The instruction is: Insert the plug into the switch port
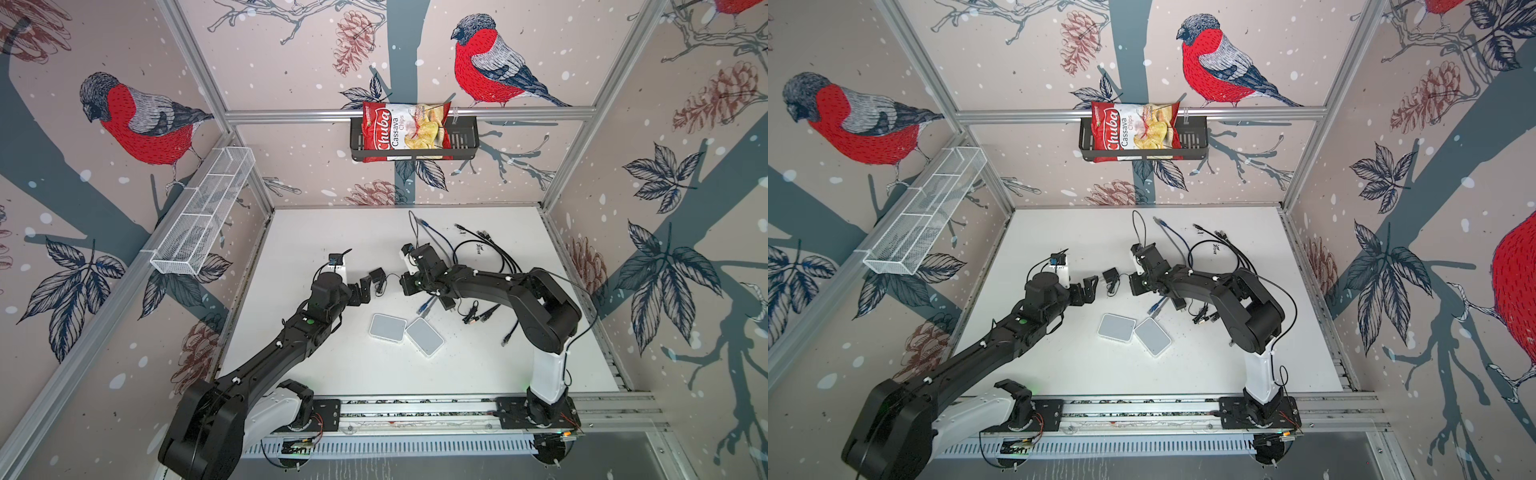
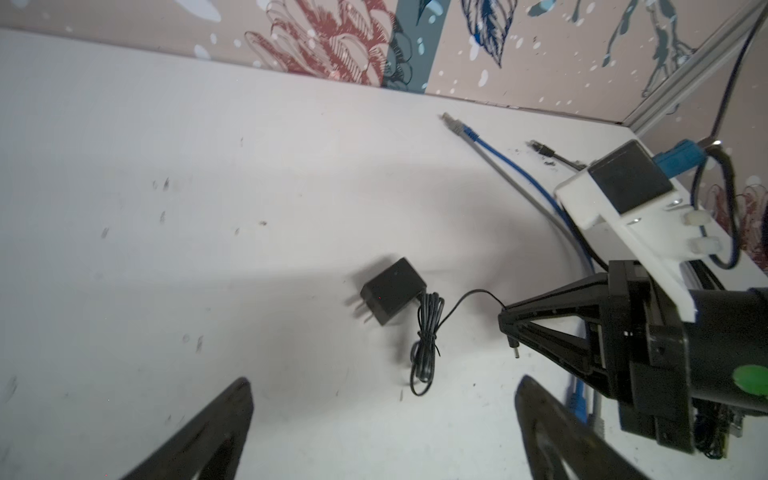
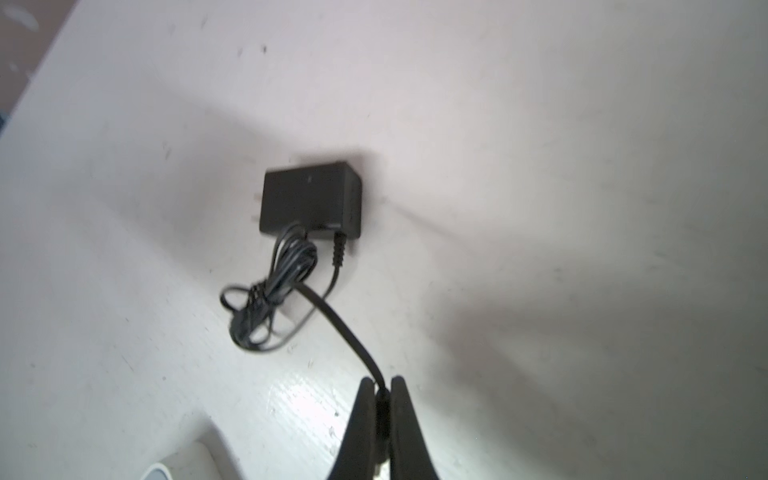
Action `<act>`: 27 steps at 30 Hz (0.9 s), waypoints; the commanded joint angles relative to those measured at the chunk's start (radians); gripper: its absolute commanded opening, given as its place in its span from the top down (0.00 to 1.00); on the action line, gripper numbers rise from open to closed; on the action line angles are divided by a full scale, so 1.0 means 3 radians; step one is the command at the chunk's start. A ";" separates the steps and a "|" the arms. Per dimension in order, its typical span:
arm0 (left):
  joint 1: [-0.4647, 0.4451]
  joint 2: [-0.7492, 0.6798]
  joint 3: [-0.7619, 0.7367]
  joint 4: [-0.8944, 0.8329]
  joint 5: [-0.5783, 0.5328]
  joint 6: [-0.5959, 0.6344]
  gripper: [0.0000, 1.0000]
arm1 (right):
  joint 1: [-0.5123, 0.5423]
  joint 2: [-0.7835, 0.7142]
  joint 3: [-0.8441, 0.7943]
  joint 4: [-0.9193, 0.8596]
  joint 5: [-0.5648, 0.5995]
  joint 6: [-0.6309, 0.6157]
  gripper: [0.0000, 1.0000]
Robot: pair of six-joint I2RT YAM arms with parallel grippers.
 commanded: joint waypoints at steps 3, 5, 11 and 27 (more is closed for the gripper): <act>-0.0006 0.0319 0.0560 -0.0693 0.0223 0.0099 0.03 | -0.0064 -0.0090 -0.0005 0.0169 0.0068 0.0134 0.98; -0.0068 0.0427 0.0714 -0.1073 0.0176 0.0049 0.03 | -0.0083 -0.0086 -0.0008 0.0140 0.0097 0.0140 0.98; -0.0699 0.0384 0.0742 -0.1795 -0.0288 -0.0467 0.03 | -0.0162 -0.0085 -0.0069 0.0134 0.0067 0.0115 0.98; -0.2100 0.0618 0.0850 -0.2877 -0.0837 -0.1538 0.03 | -0.0359 -0.0075 -0.0174 0.0195 -0.0062 0.0071 0.98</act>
